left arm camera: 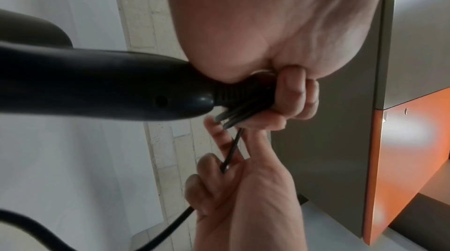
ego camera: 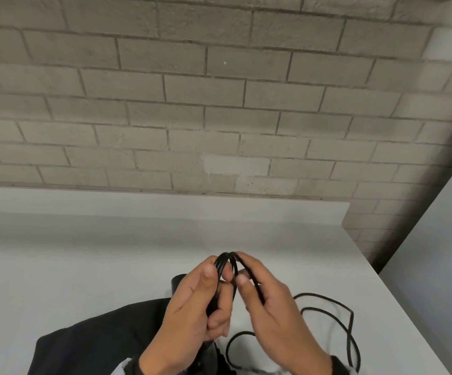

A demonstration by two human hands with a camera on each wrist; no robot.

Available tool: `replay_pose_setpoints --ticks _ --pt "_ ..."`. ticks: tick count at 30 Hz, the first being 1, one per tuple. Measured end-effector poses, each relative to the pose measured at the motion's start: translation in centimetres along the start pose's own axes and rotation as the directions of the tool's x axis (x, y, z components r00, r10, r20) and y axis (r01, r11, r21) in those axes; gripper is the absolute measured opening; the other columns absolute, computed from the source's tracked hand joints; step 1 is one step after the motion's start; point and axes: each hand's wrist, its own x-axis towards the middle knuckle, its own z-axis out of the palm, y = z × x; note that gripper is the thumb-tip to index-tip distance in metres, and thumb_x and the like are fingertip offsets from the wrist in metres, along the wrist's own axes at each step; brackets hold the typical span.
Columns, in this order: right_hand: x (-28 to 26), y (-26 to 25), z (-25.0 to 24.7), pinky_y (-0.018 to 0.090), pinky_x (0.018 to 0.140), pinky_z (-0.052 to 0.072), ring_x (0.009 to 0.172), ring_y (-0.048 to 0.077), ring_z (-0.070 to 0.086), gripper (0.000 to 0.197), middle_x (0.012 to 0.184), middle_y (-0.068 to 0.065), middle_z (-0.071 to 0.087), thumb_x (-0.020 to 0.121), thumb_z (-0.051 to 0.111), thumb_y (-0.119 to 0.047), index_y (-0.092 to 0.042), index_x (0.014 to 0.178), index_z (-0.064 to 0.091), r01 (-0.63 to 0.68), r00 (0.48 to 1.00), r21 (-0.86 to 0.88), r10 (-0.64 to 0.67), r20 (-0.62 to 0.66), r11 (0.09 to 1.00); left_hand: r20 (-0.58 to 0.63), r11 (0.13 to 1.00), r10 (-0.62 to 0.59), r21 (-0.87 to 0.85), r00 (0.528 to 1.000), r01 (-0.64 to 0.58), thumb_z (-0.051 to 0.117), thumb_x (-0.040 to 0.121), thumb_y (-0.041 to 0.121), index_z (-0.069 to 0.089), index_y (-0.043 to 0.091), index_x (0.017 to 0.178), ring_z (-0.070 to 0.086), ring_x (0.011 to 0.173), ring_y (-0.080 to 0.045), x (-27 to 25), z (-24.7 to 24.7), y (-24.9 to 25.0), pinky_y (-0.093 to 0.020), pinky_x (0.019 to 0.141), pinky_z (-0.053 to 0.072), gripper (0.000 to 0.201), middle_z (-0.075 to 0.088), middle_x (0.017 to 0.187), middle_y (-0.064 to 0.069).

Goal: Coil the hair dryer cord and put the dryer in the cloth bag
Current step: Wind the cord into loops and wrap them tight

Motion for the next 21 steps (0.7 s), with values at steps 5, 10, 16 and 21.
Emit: replay_pose_setpoints --ticks 5,10,16,21 --pt "-0.1 -0.3 1.4 0.038 0.054 0.044 0.049 0.02 0.046 0.036 0.094 -0.014 0.067 0.101 0.045 -0.029 -0.051 0.13 0.044 0.029 0.998 -0.04 -0.026 0.055 0.999 0.028 0.999 0.017 -0.052 0.999 -0.016 0.064 0.079 0.069 0.057 0.017 0.086 0.019 0.036 -0.012 -0.2 -0.2 0.0 -0.037 0.044 0.019 0.053 0.027 0.043 0.006" --pt "-0.8 1.6 1.7 0.015 0.057 0.038 0.053 0.002 0.048 0.032 0.073 -0.023 0.063 0.102 0.039 -0.038 -0.047 0.132 0.043 -0.047 0.986 0.019 0.043 0.163 0.999 -0.151 0.967 0.017 -0.25 0.988 -0.055 0.077 0.07 0.064 0.061 0.015 0.085 0.017 0.036 -0.01 -0.2 -0.7 0.2 -0.033 0.044 0.024 0.054 0.026 0.041 0.007" --pt "-3.9 6.6 2.1 0.011 0.083 0.045 0.089 0.002 0.064 0.013 0.091 -0.012 0.068 0.097 0.054 -0.033 -0.04 0.106 0.059 -0.218 0.955 -0.086 0.23 0.188 0.972 -0.397 0.908 0.016 -0.378 0.917 -0.18 0.044 0.095 0.05 0.06 0.014 0.087 0.011 0.036 -0.009 0.3 -2.1 1.2 -0.021 0.042 0.035 0.04 0.019 0.044 0.011" --pt "-6.5 10.0 1.5 0.029 0.082 0.049 0.076 0.021 0.067 0.01 0.077 0.01 0.074 0.09 0.059 -0.021 -0.018 0.089 0.069 -0.383 0.914 0.144 0.352 0.203 0.912 -0.477 0.881 0.02 -0.406 0.879 -0.241 0.034 0.103 0.04 0.058 0.018 0.088 0.012 0.036 -0.009 0.5 -3.8 1.4 -0.02 0.043 0.037 0.036 0.025 0.044 0.011"
